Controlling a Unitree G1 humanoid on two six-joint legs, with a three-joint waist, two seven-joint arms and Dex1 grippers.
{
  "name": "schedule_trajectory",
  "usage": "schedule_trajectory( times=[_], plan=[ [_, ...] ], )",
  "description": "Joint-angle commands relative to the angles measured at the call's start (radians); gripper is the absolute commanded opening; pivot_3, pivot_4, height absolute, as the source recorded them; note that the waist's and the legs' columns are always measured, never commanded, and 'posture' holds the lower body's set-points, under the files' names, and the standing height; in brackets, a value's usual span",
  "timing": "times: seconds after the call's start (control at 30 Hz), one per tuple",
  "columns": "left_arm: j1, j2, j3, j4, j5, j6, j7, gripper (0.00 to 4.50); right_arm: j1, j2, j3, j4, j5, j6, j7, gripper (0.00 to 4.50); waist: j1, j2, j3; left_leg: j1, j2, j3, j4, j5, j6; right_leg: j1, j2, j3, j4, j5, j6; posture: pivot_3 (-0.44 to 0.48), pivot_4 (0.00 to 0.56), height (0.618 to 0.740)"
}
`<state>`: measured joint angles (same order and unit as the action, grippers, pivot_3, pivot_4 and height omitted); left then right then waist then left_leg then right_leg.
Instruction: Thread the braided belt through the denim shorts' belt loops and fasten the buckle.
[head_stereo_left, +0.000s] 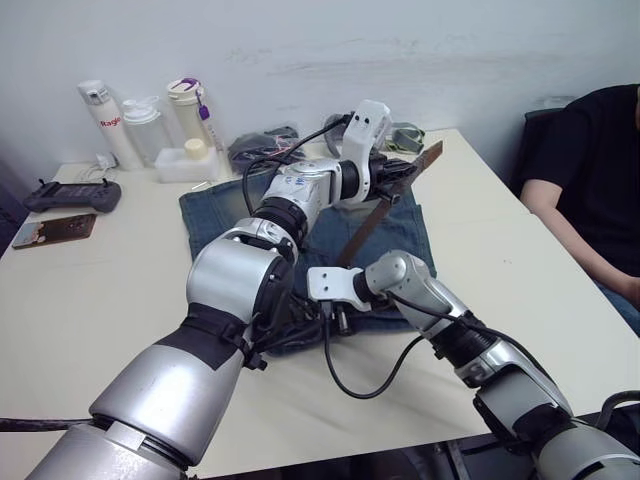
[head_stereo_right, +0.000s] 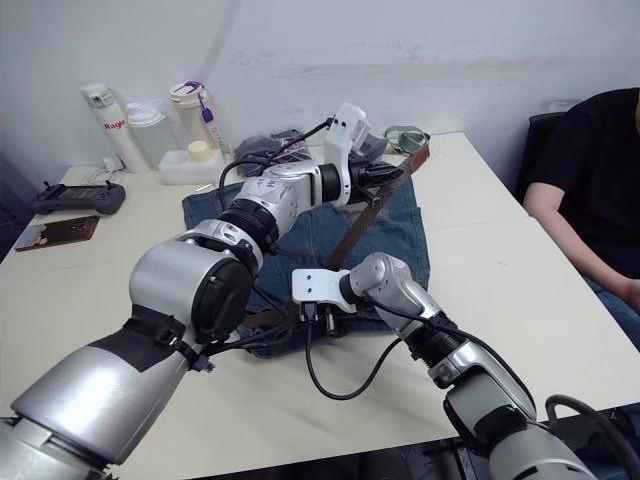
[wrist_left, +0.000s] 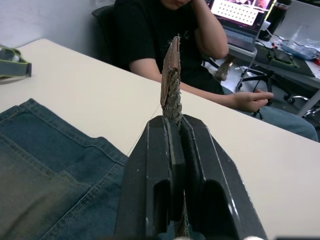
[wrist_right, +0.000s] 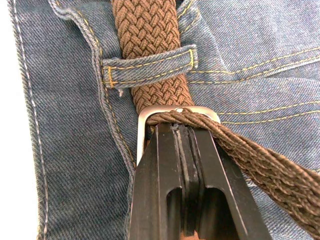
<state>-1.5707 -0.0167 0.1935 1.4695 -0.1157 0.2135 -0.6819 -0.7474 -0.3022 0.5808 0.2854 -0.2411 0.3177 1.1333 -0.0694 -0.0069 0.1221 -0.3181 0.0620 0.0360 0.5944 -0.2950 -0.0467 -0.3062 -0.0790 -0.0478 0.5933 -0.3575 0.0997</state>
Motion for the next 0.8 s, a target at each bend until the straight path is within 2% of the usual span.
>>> schedule_trajectory(
  times=[0.03,0.17,0.33,0.43,0.53,0.6,0.63,0.73,0.8],
  plan=[
    [-0.091,0.017,0.032,-0.166,-0.055,-0.011,-0.117,0.0,0.223,0.018,0.174,0.299,-0.103,0.082,-0.03,0.08,-0.004,0.001,0.0,0.001,0.0,-0.002,0.0,0.0,0.0,0.0,0.0,-0.002,0.0,0.0,-0.001,0.0,0.15,0.74],
    [-0.019,0.043,0.011,-0.204,-0.05,0.029,-0.195,0.0,0.23,0.004,0.097,0.273,-0.079,0.073,-0.059,0.08,-0.008,0.007,0.004,0.003,-0.002,-0.011,0.0,0.0,-0.003,-0.001,0.001,-0.007,0.0,0.003,-0.006,0.0,0.15,0.74],
    [0.117,0.044,0.0,-0.299,-0.063,0.134,-0.228,0.0,0.269,-0.104,-0.001,-0.019,-0.02,0.13,-0.016,0.08,0.025,0.013,0.009,0.002,-0.005,-0.012,-0.001,0.002,-0.005,-0.007,0.001,-0.007,0.002,0.005,-0.006,0.0,0.15,0.74],
    [0.19,0.037,-0.017,-0.39,-0.067,0.197,-0.23,0.0,0.262,-0.151,-0.049,-0.169,0.036,0.215,0.016,0.08,0.048,0.008,0.016,-0.019,-0.016,-0.012,0.0,0.018,-0.004,-0.029,0.001,-0.002,0.016,0.01,-0.005,0.0,0.15,0.74],
    [0.274,0.029,-0.038,-0.511,-0.077,0.278,-0.217,0.0,0.246,-0.216,-0.11,-0.328,0.106,0.322,0.05,0.94,0.072,-0.001,0.026,-0.036,-0.021,-0.009,0.005,0.024,0.001,-0.045,-0.001,-0.002,0.019,0.011,-0.003,0.0,0.15,0.74],
    [0.35,0.028,-0.073,-0.627,-0.08,0.346,-0.221,0.0,0.238,-0.259,-0.155,-0.419,0.161,0.403,0.064,1.68,0.087,-0.001,0.029,-0.055,-0.021,-0.009,0.018,0.022,0.007,-0.058,-0.001,-0.003,0.02,0.012,-0.003,0.0,0.15,0.74],
    [0.403,0.035,-0.107,-0.703,-0.075,0.378,-0.234,0.0,0.234,-0.286,-0.19,-0.466,0.19,0.444,0.066,1.94,0.094,-0.002,0.032,-0.059,-0.023,-0.007,0.02,0.019,0.01,-0.061,-0.002,-0.001,0.022,0.012,-0.003,0.0,0.15,0.74],
    [0.53,0.068,-0.179,-0.882,-0.072,0.46,-0.246,0.0,0.233,-0.356,-0.313,-0.577,0.281,0.56,0.055,3.25,0.105,0.0,0.041,-0.072,-0.027,-0.008,0.022,0.017,0.015,-0.071,-0.006,-0.004,0.019,0.013,-0.002,0.0,0.15,0.74],
    [0.581,0.089,-0.201,-0.959,-0.083,0.502,-0.237,0.0,0.239,-0.391,-0.376,-0.627,0.334,0.621,0.039,3.25,0.116,0.001,0.057,-0.074,-0.031,-0.008,0.024,0.014,0.019,-0.071,-0.012,-0.007,0.018,0.013,-0.002,0.0,0.15,0.74]
  ],
)
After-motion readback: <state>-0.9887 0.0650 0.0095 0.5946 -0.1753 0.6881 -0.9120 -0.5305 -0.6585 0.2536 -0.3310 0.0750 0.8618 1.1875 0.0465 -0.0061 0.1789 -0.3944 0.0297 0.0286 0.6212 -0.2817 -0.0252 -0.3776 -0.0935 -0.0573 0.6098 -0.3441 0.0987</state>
